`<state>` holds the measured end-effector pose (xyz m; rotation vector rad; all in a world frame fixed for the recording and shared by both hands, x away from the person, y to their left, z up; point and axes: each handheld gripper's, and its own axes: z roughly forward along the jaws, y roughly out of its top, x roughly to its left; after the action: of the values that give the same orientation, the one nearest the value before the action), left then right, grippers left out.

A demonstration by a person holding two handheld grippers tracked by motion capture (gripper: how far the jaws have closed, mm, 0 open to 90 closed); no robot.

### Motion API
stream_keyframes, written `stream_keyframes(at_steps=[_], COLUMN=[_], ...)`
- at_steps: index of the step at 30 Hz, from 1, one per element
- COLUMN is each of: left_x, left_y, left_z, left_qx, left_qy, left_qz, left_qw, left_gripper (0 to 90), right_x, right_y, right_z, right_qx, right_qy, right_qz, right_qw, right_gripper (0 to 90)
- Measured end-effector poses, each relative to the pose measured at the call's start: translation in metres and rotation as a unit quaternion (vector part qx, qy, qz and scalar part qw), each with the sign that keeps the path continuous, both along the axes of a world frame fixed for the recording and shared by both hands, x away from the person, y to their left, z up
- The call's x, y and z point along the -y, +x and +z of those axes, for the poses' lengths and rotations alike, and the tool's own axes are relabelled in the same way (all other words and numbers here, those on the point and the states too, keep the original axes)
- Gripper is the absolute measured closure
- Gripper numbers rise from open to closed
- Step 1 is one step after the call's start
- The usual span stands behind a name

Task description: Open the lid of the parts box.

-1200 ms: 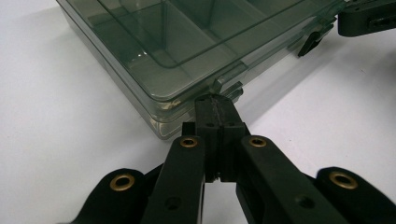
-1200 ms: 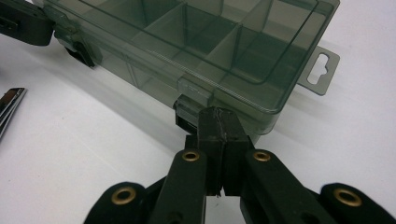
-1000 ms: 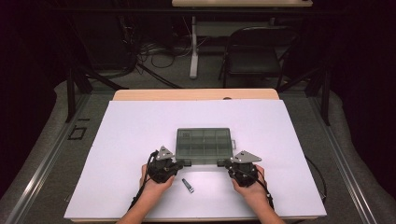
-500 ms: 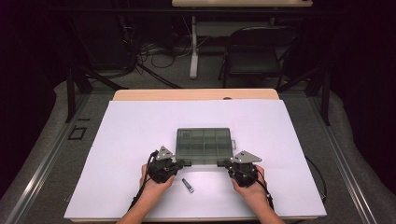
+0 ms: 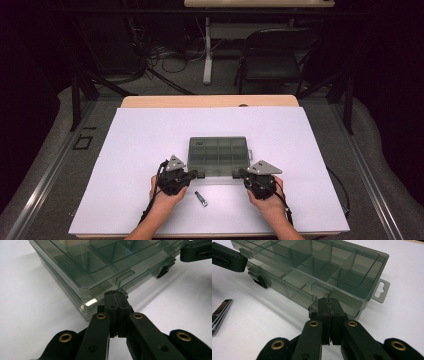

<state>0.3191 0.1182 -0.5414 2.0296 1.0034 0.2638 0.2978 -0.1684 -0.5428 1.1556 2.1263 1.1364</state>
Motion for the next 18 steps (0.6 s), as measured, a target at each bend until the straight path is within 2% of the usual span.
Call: stream_keyframes(at_steps=[15, 18], left_x=[-0.0049, -0.0056], left_y=[0.0015, 0.0045], left_z=[0.0046, 0.0062], left_qx=[0.001, -0.006], left_qy=[-0.006, -0.019], left_qz=[0.017, 0.024], left_qw=[0.9998, 0.9995], left_gripper=[90.0, 90.0], right_x=[0.0051, 0.0053], right_y=[0.0044, 0.0061], right_z=[0.0026, 0.0052], right_qx=[0.000, -0.004], right_qy=[-0.002, -0.007], right_qz=[-0.015, -0.017], right_qw=[0.9999, 0.9998], right_gripper=[89.5, 89.8])
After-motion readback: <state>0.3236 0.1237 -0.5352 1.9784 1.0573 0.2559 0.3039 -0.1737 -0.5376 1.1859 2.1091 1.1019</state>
